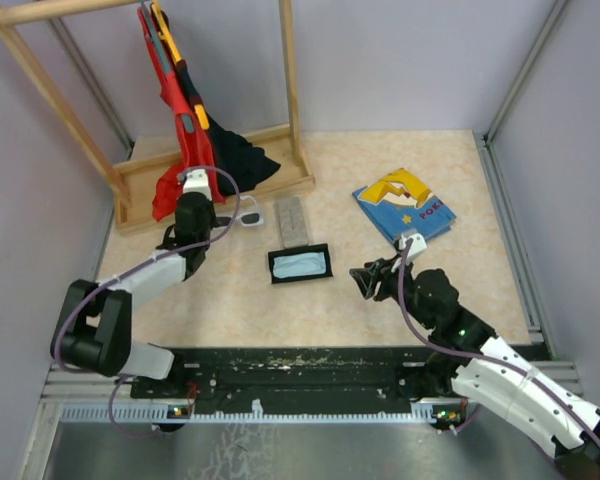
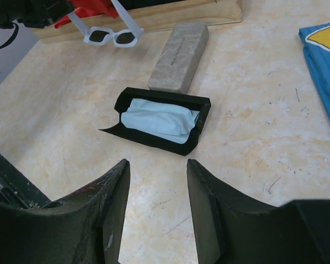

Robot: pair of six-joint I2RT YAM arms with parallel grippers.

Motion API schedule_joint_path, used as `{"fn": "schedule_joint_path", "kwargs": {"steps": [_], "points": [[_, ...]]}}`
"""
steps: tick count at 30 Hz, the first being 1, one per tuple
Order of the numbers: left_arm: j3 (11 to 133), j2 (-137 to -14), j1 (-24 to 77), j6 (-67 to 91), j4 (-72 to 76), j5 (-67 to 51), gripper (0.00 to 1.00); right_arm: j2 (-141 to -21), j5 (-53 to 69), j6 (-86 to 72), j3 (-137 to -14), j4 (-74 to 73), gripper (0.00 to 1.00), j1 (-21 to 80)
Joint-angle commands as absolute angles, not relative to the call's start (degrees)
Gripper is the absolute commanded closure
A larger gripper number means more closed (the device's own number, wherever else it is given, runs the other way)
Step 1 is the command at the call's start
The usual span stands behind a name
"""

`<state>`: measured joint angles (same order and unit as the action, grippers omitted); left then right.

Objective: Organize the sunglasses
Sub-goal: Pick up the sunglasses from the center of the board.

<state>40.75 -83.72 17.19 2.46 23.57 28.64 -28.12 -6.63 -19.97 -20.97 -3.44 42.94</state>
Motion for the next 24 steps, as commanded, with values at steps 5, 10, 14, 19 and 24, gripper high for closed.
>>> {"fn": "schedule_joint_path", "kwargs": {"steps": [5, 10, 14, 19, 24], "points": [[34.3, -66.56, 18.48, 7.04, 15.51, -0.16, 0.99, -20.75, -10.12, -21.11, -24.48, -6.24, 0.54, 42.45], [28.37, -57.56, 27.63, 4.01, 18.95, 2.31, 0.99, -17.12, -12.21, -22.48, -29.25, -12.12, 0.54, 42.45], [25.12, -54.62, 33.24, -1.75, 25.14, -2.56, 0.99, -17.44, -12.66, -22.7, -35.84, -18.49, 0.54, 42.5], [21.01, -50.01, 34.91, -12.85, 35.92, -18.31, 0.99, -23.21, -7.44, -20.32, -44.58, -26.94, 0.53, 42.45], [21.16, -47.49, 35.02, -19.3, 40.64, -30.73, 1.0, -31.03, 0.91, -17.64, -52.11, -33.42, 0.51, 42.45]]}}
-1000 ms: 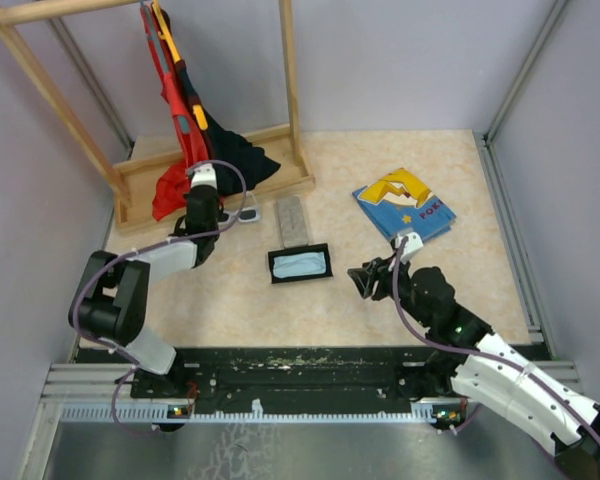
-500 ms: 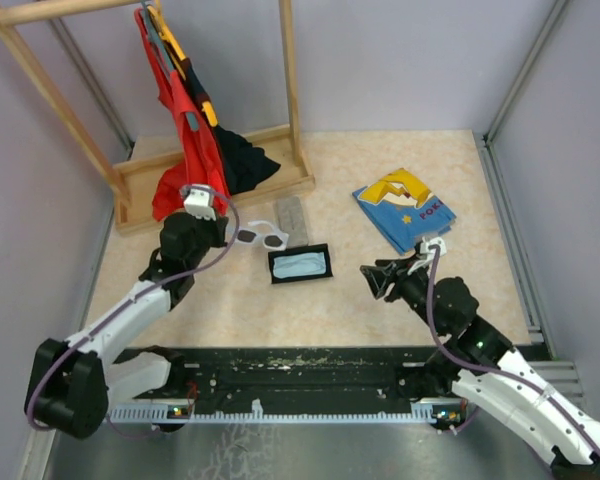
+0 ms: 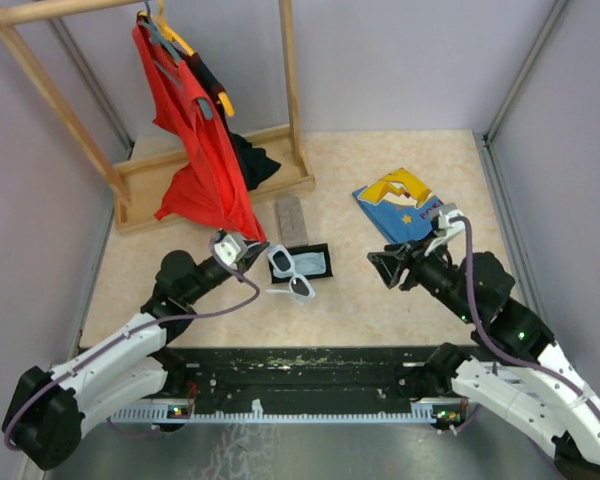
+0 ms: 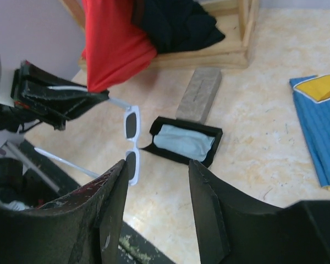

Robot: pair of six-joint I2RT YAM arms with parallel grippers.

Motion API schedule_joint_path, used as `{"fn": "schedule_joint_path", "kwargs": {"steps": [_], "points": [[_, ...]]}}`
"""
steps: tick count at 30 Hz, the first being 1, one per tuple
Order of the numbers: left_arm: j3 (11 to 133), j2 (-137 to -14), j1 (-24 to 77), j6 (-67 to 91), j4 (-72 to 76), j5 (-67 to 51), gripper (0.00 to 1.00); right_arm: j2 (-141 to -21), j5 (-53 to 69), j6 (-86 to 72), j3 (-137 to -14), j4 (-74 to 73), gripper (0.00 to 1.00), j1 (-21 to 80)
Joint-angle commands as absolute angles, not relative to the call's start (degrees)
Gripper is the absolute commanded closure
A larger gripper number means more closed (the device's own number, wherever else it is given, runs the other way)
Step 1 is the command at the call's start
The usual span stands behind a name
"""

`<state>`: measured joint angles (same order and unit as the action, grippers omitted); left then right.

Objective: Organize the sunglasses
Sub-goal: Pick up the sunglasses from the center of the board.

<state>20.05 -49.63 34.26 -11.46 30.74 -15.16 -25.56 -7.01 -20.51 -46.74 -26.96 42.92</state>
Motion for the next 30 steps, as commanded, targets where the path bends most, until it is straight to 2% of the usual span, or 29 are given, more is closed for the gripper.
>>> {"fn": "schedule_joint_path", "kwargs": {"steps": [1, 7, 15, 30], "points": [[21.34, -47.4, 35.06, -20.36, 41.19, -33.47, 1.0, -32.33, 2.42, -17.51, -52.83, -33.74, 0.51, 42.5], [21.01, -45.38, 35.75, -21.46, 42.54, -42.84, 1.0, -38.9, 7.95, -20.09, -53.21, -31.14, 0.5, 42.45], [17.49, -44.14, 37.0, -21.02, 44.3, -38.88, 1.0, -41.97, 9.97, -26.12, -44.95, -20.46, 0.49, 42.5], [16.39, -41.4, 37.0, -20.88, 43.21, -29.23, 1.0, -52.59, 23.38, -29.52, -35.25, 6.33, 0.49, 42.45]]}}
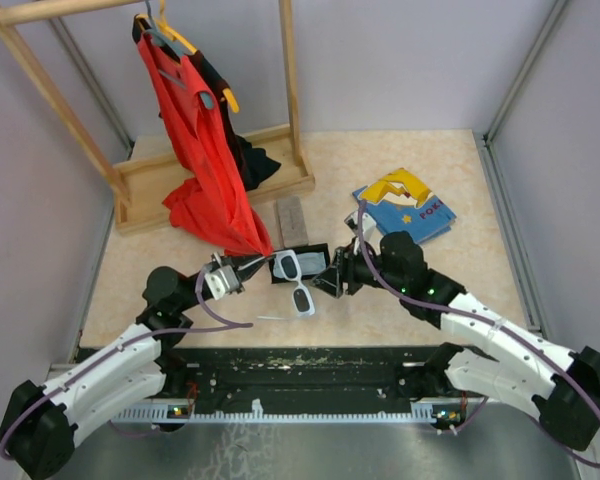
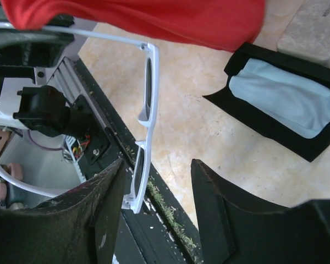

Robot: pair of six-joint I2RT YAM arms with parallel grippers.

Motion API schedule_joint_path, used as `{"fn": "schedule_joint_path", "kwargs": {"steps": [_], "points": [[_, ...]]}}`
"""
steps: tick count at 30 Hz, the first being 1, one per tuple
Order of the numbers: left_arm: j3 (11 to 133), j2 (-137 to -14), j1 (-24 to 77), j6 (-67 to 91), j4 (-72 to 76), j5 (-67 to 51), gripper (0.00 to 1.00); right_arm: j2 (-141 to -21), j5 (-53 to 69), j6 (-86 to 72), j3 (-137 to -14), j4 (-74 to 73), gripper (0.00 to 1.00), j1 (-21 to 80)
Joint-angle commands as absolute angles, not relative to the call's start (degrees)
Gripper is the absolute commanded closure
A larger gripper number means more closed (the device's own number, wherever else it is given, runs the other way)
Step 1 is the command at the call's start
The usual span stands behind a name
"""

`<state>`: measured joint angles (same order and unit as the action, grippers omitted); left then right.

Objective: Organize the sunglasses
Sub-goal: Pick up the sunglasses from the center of the board.

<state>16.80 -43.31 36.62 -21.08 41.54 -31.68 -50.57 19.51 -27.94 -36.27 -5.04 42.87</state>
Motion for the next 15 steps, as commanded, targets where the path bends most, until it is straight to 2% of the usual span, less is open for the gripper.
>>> {"fn": "schedule_joint_path", "kwargs": {"steps": [1, 15], "points": [[16.35, -41.11, 37.0, -20.95, 43.08, -29.14, 1.0, -53.31, 23.77, -29.62, -35.14, 7.42, 0.49, 42.45], [16.44, -40.82, 37.0, -21.01, 42.67, -28.59, 1.0, -61.1, 27.76, -28.39, -36.47, 14.6, 0.53, 42.47]]}}
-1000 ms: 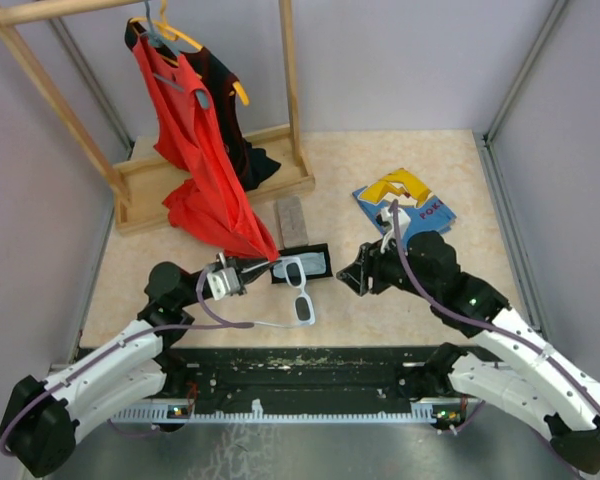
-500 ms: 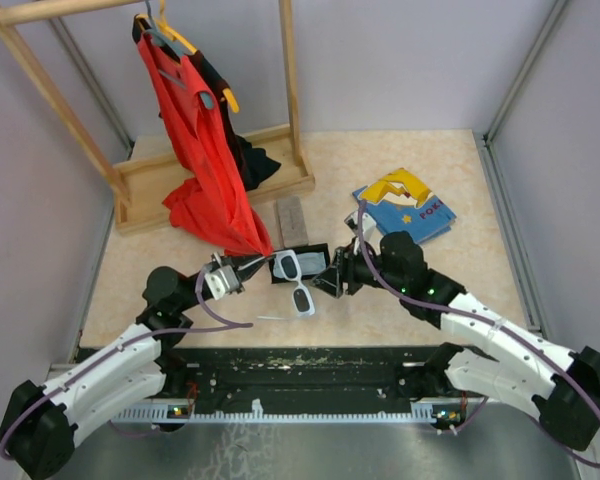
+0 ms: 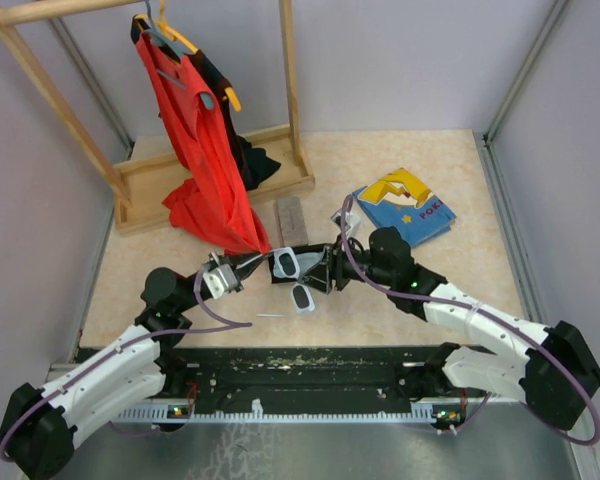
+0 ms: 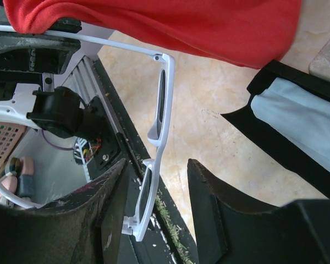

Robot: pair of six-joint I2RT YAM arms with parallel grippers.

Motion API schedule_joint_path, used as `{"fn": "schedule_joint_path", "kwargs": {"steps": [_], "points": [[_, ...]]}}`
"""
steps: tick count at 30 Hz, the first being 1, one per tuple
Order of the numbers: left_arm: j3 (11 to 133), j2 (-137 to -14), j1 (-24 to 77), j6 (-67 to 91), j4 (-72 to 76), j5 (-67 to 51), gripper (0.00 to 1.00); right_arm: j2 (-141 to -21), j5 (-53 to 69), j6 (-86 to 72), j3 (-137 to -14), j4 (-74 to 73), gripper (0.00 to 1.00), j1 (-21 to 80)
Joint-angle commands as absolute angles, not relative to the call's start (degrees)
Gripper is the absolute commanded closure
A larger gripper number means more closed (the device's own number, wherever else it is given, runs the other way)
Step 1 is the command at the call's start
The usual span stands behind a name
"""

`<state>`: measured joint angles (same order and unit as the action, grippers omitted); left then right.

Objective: Organize the sunglasses
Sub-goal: Pick up the sunglasses from the center of the board.

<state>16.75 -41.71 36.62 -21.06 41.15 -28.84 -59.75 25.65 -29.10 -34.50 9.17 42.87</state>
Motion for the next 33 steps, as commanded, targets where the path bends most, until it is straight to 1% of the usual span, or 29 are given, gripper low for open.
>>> {"fn": "schedule_joint_path", "kwargs": {"steps": [1, 8, 14, 26, 33], "points": [[16.42, -40.72, 37.0, -21.03, 42.57, -28.55, 1.0, -61.47, 27.85, -28.37, -36.41, 14.73, 0.53, 42.46], [16.25, -40.09, 37.0, -21.25, 42.1, -27.85, 1.0, -63.34, 28.65, -28.17, -36.88, 15.25, 0.57, 42.54], [16.34, -39.98, 37.0, -21.51, 41.75, -27.78, 1.0, -64.78, 29.15, -28.38, -37.56, 16.32, 0.63, 42.54], [16.48, -40.17, 37.0, -21.78, 41.22, -28.02, 1.0, -67.23, 30.07, -29.42, -38.01, 18.62, 0.67, 42.54], [16.52, -39.75, 37.0, -22.05, 40.89, -27.64, 1.0, -68.24, 30.54, -29.53, -38.41, 19.02, 0.77, 42.65]]}}
